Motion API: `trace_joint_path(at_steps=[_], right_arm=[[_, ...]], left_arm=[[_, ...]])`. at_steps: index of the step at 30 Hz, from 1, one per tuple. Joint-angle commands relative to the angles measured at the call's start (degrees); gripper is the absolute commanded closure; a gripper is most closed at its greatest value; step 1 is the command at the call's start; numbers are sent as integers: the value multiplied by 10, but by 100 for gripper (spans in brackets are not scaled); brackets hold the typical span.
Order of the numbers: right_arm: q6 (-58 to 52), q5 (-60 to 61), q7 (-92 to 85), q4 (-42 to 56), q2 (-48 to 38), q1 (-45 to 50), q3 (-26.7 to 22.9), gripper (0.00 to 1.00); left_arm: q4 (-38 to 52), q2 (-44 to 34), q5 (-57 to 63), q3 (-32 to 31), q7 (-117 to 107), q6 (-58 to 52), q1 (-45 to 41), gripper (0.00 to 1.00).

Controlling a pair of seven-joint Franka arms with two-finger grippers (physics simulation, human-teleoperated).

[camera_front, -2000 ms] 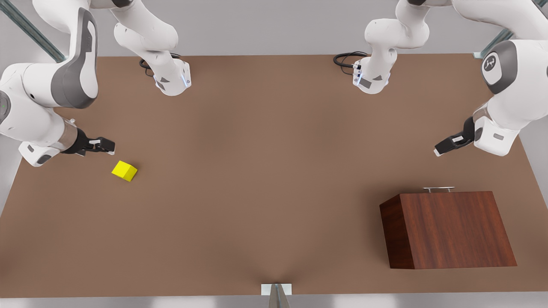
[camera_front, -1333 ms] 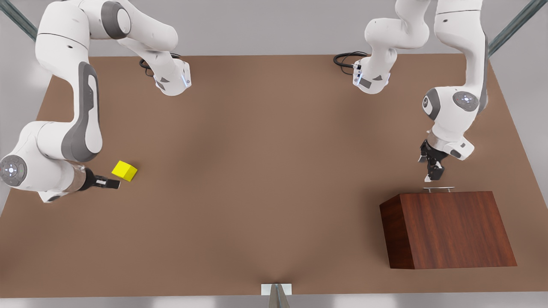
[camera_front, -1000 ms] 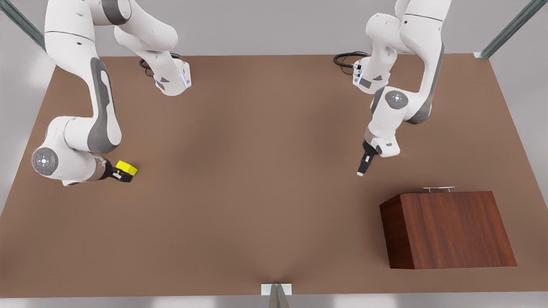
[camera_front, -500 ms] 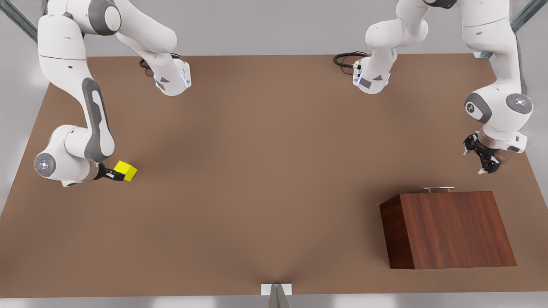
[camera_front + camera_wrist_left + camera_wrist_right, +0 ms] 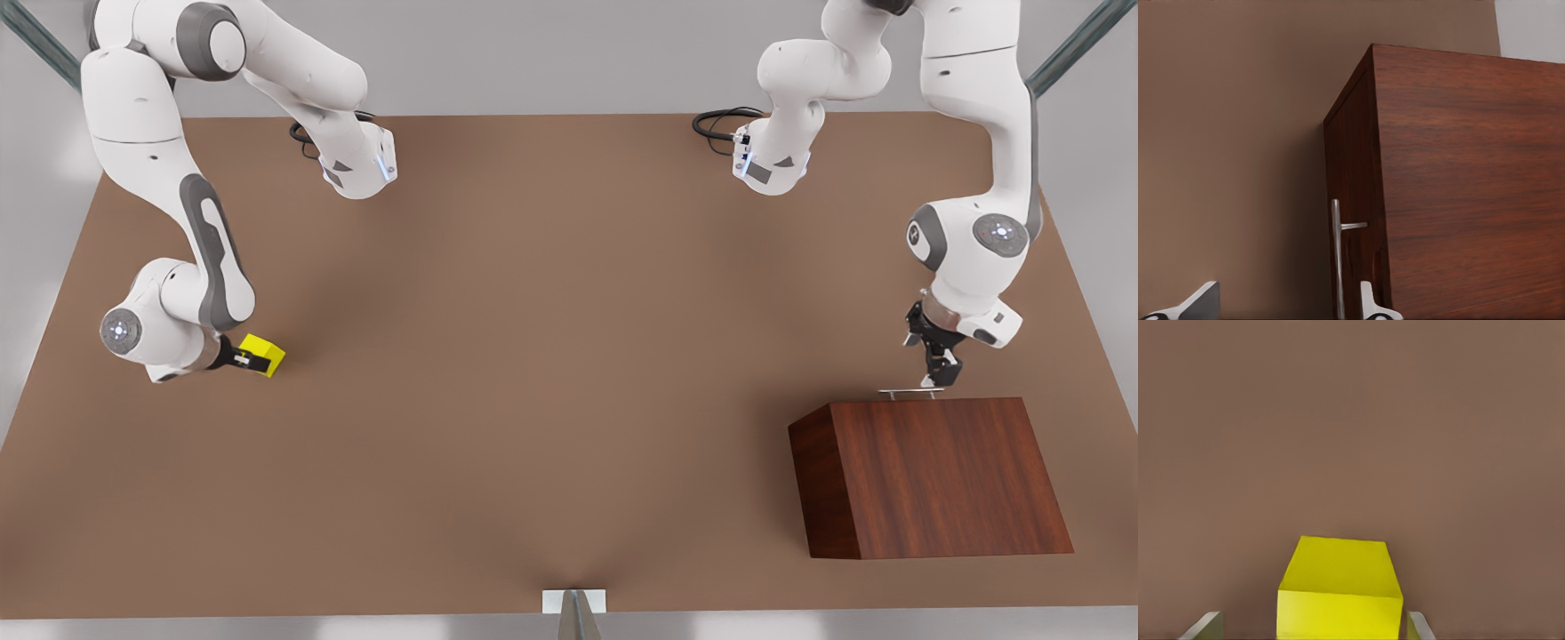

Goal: Open the drawer with left arm, place the square in the middle with right arm, and place the square in the drawer with left arm

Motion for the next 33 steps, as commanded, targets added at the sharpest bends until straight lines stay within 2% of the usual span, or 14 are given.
trace_joint_path(at_steps=[1, 4, 6, 13, 15, 17, 21, 31, 33], right_arm=[[0, 0, 1, 0, 1, 0, 0, 0], [6, -1, 1, 0, 8, -1, -1, 0], [84, -3, 0, -49, 4, -7, -1, 0], [106, -3, 0, -59, 10, -7, -2, 0], [163, -4, 0, -96, -1, -5, -2, 0], [163, -4, 0, -99, -3, -6, -2, 0], [164, -3, 1, -94, -1, -7, -1, 15], [166, -3, -1, -80, 10, -7, -1, 17], [166, -3, -1, -80, 10, -7, -2, 25]], left_arm=[[1, 4, 0, 0, 0, 0, 3, 0], [1, 11, 1, 0, 1, 10, 7, 0], [0, 18, 1, 0, 1, 17, 7, 0], [0, 33, 1, 0, 3, 36, 7, 0], [-1, 33, 2, -1, 4, 36, 8, 0], [0, 33, 2, -1, 4, 37, 7, 0], [0, 35, 2, -3, 4, 41, 7, 0], [-1, 36, 2, -7, 4, 35, 3, 0], [-1, 37, 2, -7, 4, 35, 3, 0]])
